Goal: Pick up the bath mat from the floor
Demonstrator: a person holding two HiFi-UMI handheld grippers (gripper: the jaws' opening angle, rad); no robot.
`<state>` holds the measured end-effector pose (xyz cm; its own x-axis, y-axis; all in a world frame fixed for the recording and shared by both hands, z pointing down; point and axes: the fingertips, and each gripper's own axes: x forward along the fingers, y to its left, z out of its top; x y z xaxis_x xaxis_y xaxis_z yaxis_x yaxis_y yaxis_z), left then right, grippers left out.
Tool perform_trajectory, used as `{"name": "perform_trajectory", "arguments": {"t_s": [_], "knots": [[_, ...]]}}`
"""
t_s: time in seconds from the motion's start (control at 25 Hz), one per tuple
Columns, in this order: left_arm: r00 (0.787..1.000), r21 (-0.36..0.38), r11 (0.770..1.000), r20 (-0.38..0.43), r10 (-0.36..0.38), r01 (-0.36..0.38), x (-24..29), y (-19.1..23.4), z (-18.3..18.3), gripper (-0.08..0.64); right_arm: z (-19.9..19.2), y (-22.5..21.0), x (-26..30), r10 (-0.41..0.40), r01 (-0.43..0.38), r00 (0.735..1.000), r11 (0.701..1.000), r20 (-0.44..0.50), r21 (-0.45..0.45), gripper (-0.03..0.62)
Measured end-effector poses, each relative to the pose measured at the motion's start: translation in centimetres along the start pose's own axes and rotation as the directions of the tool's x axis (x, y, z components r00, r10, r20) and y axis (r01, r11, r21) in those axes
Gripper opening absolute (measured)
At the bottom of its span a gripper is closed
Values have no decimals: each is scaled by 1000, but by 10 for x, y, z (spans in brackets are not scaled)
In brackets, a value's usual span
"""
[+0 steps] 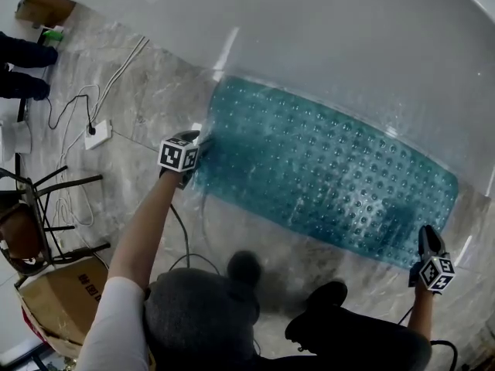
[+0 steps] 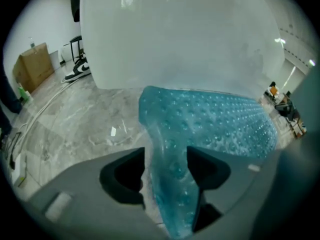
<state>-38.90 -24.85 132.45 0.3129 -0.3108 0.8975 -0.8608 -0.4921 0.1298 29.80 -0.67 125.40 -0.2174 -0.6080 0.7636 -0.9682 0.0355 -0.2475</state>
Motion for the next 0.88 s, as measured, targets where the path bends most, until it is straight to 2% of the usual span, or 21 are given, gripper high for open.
{"name": "perform_trajectory", "arguments": {"t_s": [0.12, 0.32, 0.48, 0.72, 0.88], "knots": [[998, 29, 1000, -69, -3, 5, 13, 1, -12, 314, -5, 0, 0, -9, 8, 1000, 999, -29, -47, 74], [997, 54, 998, -79, -7, 11, 26, 2, -15, 309, -16, -14, 5, -37, 35, 999, 998, -32, -56, 74], [997, 116, 993, -72, -10, 18, 32, -13, -9, 242, -34, -32, 1, -72, 71, 997, 997, -20, -26, 75], [997, 148, 989, -70, -11, 22, 17, -45, -2, 112, -51, -57, 2, -83, 81, 996, 996, -44, -35, 83], [998, 139, 989, -53, -35, 42, 11, -60, 0, 40, -59, -81, 3, -112, 109, 992, 993, -56, -42, 98]]}}
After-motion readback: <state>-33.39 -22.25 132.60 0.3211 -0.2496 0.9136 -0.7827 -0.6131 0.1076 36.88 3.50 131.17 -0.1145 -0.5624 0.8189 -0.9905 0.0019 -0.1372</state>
